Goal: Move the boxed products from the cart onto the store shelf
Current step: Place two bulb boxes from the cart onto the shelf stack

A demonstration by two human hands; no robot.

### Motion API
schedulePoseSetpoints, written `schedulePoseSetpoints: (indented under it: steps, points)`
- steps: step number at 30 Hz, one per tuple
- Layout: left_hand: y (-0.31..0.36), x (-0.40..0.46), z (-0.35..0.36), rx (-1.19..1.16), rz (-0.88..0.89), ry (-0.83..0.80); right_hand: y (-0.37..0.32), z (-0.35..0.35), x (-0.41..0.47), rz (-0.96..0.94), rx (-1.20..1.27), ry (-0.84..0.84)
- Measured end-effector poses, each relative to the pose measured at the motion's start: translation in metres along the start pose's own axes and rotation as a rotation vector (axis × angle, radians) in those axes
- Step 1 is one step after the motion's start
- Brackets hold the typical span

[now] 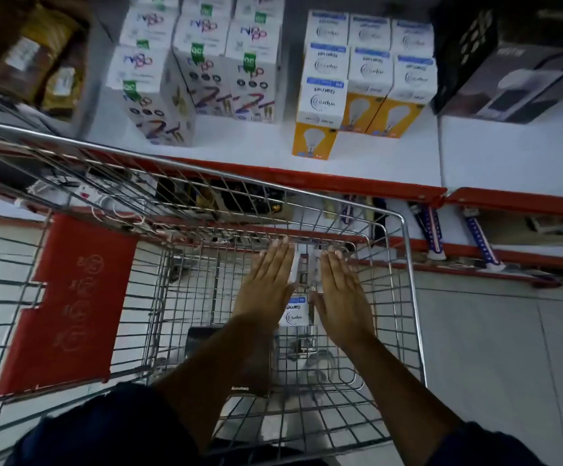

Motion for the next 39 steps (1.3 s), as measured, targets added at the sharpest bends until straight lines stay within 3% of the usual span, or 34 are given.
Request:
schedulePoseSetpoints:
  steps: [8,12,19,30,39]
  points:
    - [-0.019,0.043,0.017,-0.009,0.039,-0.287,0.027,0.018,0.053,-0.004,-0.088,-0.282]
    - [-0.018,0.056,0.005,-0.016,0.064,-0.277,0.028,0.007,0.070,0.001,-0.089,-0.339]
    - [-0.037,0.070,-0.037,-0.041,0.140,-0.481,0.013,-0.050,0.076,-0.009,-0.092,-0.399]
    - [-0.049,0.037,-0.179,-0.066,0.171,-0.366,-0.046,-0.174,0.054,-0.129,-0.001,-0.344]
    - [-0.054,0.011,-0.296,0.052,0.223,-0.232,-0.108,-0.274,0.073,-0.249,-0.032,-0.270]
Point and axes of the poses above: each hand's wrist, its own x-axis towards the middle knuckle, its own z-axis out of the palm, y = z × x, the point moved 3 cm from there along x, towards the middle knuckle, and after that the axes turned 4 degrees about x, right-handed, at the moved point
